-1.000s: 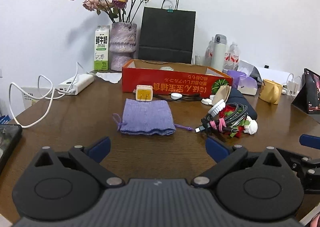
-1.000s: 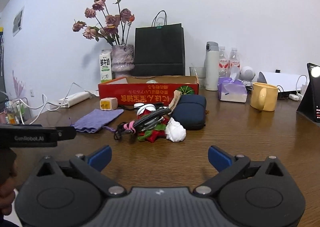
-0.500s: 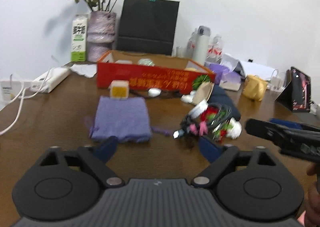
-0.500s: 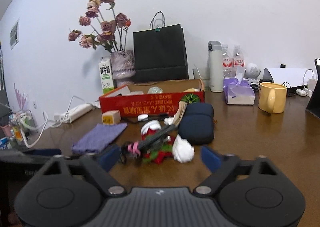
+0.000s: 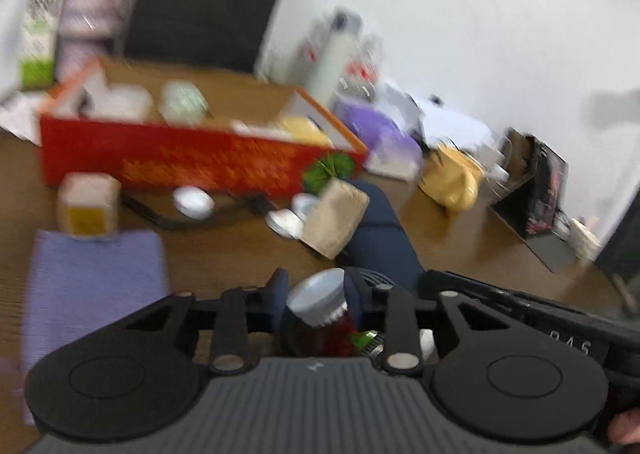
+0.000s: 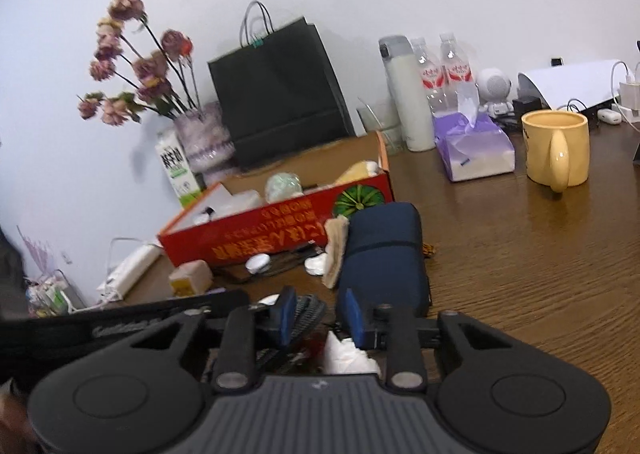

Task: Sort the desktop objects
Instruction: 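Grasp the black coiled cable and white lid with left tool while right tool grasps the red rose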

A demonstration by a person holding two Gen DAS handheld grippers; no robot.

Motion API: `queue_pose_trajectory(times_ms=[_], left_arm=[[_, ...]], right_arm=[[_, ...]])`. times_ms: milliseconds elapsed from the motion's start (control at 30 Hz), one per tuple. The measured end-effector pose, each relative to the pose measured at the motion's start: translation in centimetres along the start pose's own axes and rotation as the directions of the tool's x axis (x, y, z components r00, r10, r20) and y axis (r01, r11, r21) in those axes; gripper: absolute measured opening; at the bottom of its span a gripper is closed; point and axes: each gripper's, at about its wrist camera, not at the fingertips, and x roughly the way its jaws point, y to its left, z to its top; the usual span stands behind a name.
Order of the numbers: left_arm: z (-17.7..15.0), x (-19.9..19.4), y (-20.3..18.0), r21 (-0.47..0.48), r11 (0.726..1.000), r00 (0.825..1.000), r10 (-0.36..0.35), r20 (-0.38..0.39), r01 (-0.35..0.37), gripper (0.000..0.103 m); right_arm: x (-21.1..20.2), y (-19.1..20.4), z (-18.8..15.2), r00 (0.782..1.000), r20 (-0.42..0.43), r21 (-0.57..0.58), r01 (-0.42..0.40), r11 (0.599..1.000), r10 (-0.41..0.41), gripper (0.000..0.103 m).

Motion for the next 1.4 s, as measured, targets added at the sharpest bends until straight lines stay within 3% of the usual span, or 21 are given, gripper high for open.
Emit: queue_pose_trajectory(times_ms=[100, 133, 167, 200, 233, 300, 467, 567, 733, 833, 933, 1000, 1067, 1167, 1300, 1400], left_arm=[[0.1, 1.5, 0.0, 0.011, 1.0, 0.998, -0.027, -0.048, 0.028, 0.027], [-0.1, 1.9, 0.0, 0.012, 0.999, 0.997, -0.035, -0.062, 0.036, 0.013], [-0.3, 2.2, -0.1, 0.002, 0.999, 0.997, -0.041, -0.07, 0.042, 0.006], [-0.5, 2.2, -0.1, -0.005, 0.999, 0.996, -0.039, -0.078, 0.039, 0.006], [-0.6, 2.1, -0.1, -0.015, 1.0, 0.997, -0.027, -0.071, 0.026, 0.006], [-0.6, 1.1, 0.0, -0.04, 0.999, 0.999, -0.023, -0.04, 0.022, 0.005], [0.5, -3.7, 1.7, -0.15, 0.988, 0.997, -0.022, 0.069, 0.033, 0.004], [0.8, -6.8, 2.5, -0.171, 0.985, 0.993, 0.024, 0.114, -0.004, 0.004], [-0.4, -10.1, 2.8, -0.149, 0.986, 0.985, 0.092, 0.147, -0.07, 0.004], [-2.3, -11.1, 3.0, -0.16, 0.983, 0.986, 0.111, 0.125, -0.09, 0.004], [-4.7, -11.1, 3.7, -0.201, 0.974, 0.989, 0.126, 0.075, -0.108, 0.005], [-6.0, -11.2, 4.0, -0.218, 0.97, 0.989, 0.13, 0.075, -0.111, 0.005], [-6.6, -11.3, 4.2, -0.217, 0.97, 0.987, 0.133, 0.086, -0.112, 0.005], [-6.7, -11.6, 4.1, -0.209, 0.971, 0.985, 0.142, 0.094, -0.12, 0.005], [-6.7, -11.9, 4.1, -0.198, 0.971, 0.983, 0.155, 0.095, -0.134, 0.005], [-6.7, -12.1, 4.2, -0.21, 0.97, 0.985, 0.143, 0.092, -0.121, 0.005]], right_arm=[[1.1, -0.4, 0.1, 0.998, -0.048, 0.035, -0.027, 0.999, 0.029, 0.027], [1.7, -0.5, 0.0, 0.996, -0.072, 0.049, -0.042, 0.998, 0.046, 0.028], [2.2, -0.6, 0.0, 0.994, -0.092, 0.06, -0.052, 0.997, 0.057, 0.028], [2.7, -0.7, -0.1, 0.993, -0.102, 0.075, -0.06, 0.995, 0.067, 0.026], [3.0, -0.8, -0.2, 0.992, -0.096, 0.098, -0.077, 0.992, 0.087, 0.015], [3.1, -0.6, 0.0, 0.991, -0.084, 0.108, -0.098, 0.989, 0.107, 0.01], [1.2, 1.4, 0.5, 0.99, -0.016, 0.017, -0.14, 0.99, 0.14, 0.006], [-0.8, 3.5, 0.7, 0.99, 0.032, -0.098, -0.136, 0.986, 0.14, 0.005], [-4.3, 8.7, -1.9, 0.989, 0.063, -0.401, -0.1, 0.911, 0.136, 0.005], [-4.8, 10.1, -4.0, 0.993, 0.008, -0.446, -0.102, 0.889, 0.118, 0.006], [-4.6, 9.9, -5.5, 0.984, -0.074, -0.375, -0.175, 0.91, 0.159, 0.014], [-4.4, 9.7, -6.0, 0.979, -0.096, -0.344, -0.204, 0.917, 0.181, 0.031], [-4.1, 9.6, -6.2, 0.973, -0.117, -0.307, -0.224, 0.925, 0.197, 0.057], [-4.5, 10.1, -6.5, 0.978, -0.116, -0.331, -0.202, 0.922, 0.173, 0.057], [-6.0, 9.2, -6.2, 0.997, -0.014, -0.346, -0.073, 0.935, 0.073, 0.065], [-5.8, 7.4, -5.4, 0.997, -0.05, -0.277, -0.069, 0.958, 0.057, 0.067]])
